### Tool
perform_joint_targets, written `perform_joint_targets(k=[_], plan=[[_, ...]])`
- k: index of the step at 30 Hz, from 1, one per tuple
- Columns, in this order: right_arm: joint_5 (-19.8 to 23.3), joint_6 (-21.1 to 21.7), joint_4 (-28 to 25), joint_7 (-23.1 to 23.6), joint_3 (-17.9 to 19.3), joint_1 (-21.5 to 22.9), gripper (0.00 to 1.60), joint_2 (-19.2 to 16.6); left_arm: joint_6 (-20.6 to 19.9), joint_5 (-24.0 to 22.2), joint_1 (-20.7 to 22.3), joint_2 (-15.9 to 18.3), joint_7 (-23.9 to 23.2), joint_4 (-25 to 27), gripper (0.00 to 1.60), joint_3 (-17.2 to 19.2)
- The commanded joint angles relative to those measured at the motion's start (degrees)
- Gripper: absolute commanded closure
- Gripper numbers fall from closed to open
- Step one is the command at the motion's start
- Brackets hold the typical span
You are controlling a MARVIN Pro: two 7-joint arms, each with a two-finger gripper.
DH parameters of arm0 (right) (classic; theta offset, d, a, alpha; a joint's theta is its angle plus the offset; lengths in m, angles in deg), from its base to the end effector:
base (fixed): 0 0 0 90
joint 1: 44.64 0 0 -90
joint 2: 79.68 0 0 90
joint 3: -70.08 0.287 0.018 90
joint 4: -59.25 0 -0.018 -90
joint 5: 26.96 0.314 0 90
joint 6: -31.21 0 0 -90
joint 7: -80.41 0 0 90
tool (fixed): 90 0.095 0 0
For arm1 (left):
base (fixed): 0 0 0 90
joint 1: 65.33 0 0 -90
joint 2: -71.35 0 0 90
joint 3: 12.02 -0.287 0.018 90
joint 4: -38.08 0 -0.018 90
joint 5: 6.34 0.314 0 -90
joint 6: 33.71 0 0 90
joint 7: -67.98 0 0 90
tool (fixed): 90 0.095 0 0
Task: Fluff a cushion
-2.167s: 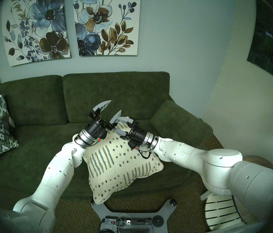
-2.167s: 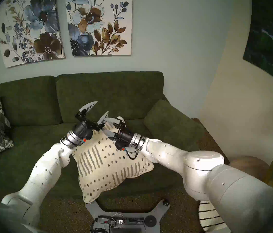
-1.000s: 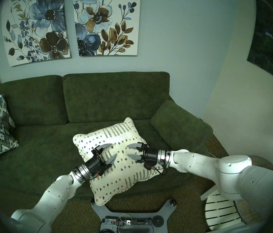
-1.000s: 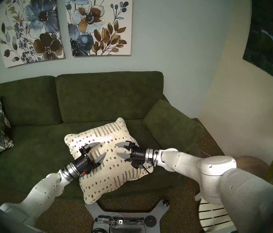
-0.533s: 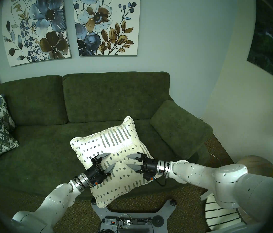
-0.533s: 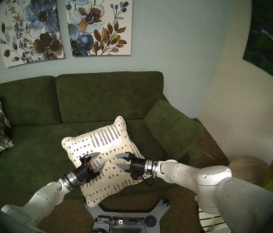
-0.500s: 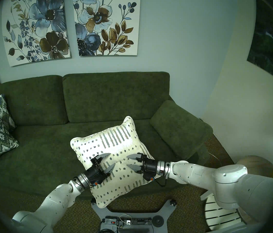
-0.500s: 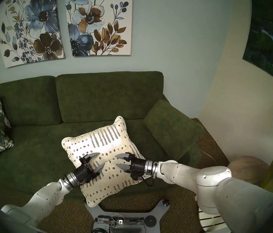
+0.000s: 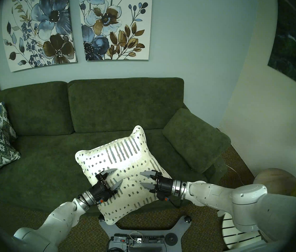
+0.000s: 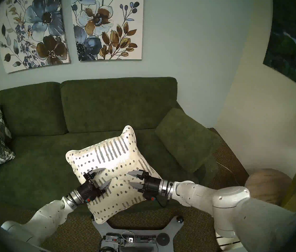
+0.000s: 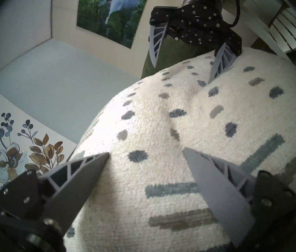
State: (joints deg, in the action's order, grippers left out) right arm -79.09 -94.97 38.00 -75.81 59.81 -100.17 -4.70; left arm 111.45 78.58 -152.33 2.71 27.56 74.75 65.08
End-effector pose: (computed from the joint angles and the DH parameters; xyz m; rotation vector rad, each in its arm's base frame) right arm 0.3490 0.0475 -0.5107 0.5405 2.1834 2.0599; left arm 0.2843 0.0971 -0.5193 -1.2592 1.6532 -1.9916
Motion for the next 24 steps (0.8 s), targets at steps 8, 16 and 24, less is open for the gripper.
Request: perform_joint_targets(k=[8,16,24], plan=[[3.23,-2.73,2.03,-1.77,2.07,1.73,0.0,-0.34,-0.15,-3.35,5.44,5.97,3.51,-0.9,0.0,5.23],[3.36,-3.32,-1.46,-3.2,3.59,5.34,0.0,-1.22,-0.15,-2.7,6.68,4.54,5.14,9.75,0.0,4.28],[3.69,-4.25,-4.07,-1.75,4.52,6.76,0.0,-2.2,-0.15,-3.12,5.4,4.33,4.22,18.03,0.0,4.16]])
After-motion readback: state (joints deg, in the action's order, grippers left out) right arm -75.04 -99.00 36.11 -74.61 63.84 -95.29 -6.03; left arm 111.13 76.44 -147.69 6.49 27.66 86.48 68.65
